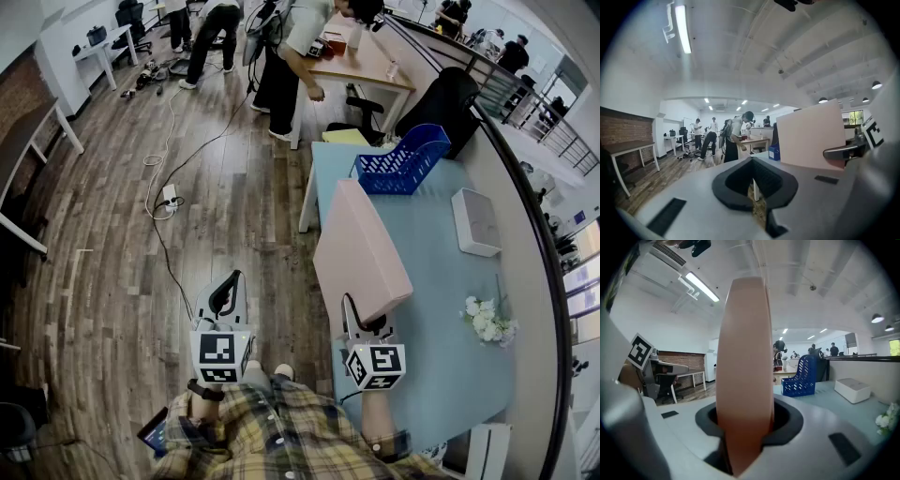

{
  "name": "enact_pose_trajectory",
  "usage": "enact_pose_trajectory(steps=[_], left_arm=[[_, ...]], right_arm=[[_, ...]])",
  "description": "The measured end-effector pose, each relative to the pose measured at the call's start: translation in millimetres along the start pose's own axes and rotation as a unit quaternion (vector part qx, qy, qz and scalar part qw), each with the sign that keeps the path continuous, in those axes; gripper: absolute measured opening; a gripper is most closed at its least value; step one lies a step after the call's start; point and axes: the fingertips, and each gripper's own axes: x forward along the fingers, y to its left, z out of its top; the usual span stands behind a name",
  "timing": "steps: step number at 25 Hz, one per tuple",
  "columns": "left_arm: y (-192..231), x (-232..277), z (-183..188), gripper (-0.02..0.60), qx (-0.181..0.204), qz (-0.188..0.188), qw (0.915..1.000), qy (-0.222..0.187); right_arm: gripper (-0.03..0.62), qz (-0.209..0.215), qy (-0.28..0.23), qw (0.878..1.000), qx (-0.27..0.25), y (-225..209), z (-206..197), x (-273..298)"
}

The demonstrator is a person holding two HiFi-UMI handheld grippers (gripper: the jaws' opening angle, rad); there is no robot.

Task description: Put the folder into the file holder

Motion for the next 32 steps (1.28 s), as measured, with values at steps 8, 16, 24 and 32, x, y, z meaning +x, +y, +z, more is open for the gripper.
enact_pose_trajectory(steps=[8, 16, 24, 32], left_arm=[[0.0, 9.8, -7.6, -0.009, 0.002, 0.000, 0.9999, 0.012], [33.0, 71.4, -4.9, -0.009, -0.006, -0.018, 0.9998, 0.010], [88.3, 160.3, 27.5, -0.009, 0.004, -0.045, 0.9990, -0.005], [140.5, 220.7, 42.2, -0.009, 0.019, -0.075, 0.9970, -0.009]], right_arm=[[0.163, 0.011, 0.001, 1.000, 0.010, -1.5, 0.3, 11.7], [0.163, -0.004, 0.005, 1.000, 0.006, -8.4, 11.5, 71.3], [0.163, -0.031, -0.010, 0.999, 0.004, -16.6, 48.6, 166.4], [0.163, -0.052, -0.008, 0.999, 0.011, -1.7, 59.7, 237.8]])
